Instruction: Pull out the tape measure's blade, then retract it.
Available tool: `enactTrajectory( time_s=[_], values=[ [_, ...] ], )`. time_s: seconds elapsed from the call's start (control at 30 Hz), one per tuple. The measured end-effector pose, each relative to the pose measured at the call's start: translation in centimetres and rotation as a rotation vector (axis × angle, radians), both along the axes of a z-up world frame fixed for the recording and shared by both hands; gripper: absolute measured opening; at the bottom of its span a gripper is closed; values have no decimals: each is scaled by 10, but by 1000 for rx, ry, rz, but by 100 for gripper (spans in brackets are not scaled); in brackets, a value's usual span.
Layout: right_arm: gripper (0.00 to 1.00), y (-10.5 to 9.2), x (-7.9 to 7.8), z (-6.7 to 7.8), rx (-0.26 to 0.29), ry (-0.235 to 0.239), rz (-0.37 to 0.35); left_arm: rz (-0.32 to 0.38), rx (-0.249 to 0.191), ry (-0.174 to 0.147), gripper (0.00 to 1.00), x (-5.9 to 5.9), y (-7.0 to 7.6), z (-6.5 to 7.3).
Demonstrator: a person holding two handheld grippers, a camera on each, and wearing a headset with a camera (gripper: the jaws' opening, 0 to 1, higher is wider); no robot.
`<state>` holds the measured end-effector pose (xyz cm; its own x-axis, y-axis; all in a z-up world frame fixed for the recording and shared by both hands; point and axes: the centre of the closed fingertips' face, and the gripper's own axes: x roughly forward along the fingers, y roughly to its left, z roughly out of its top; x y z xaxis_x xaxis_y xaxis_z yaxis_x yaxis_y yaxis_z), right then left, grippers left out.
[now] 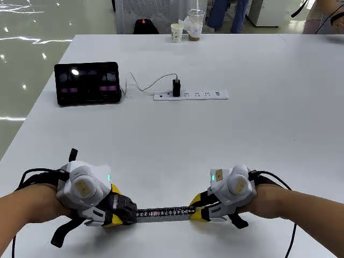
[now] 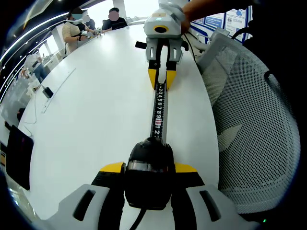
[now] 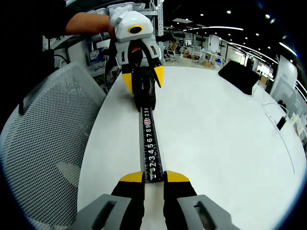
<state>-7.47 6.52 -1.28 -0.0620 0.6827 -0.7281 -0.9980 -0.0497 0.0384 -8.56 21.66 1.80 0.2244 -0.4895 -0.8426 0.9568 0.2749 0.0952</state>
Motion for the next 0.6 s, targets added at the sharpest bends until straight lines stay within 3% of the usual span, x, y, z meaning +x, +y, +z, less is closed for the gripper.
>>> enactTrajectory(
  time_s=[0.6],
  values=[
    [11,-14,2,-1,-3,2,0,0,1,1,31,1,0,-1]
  ],
)
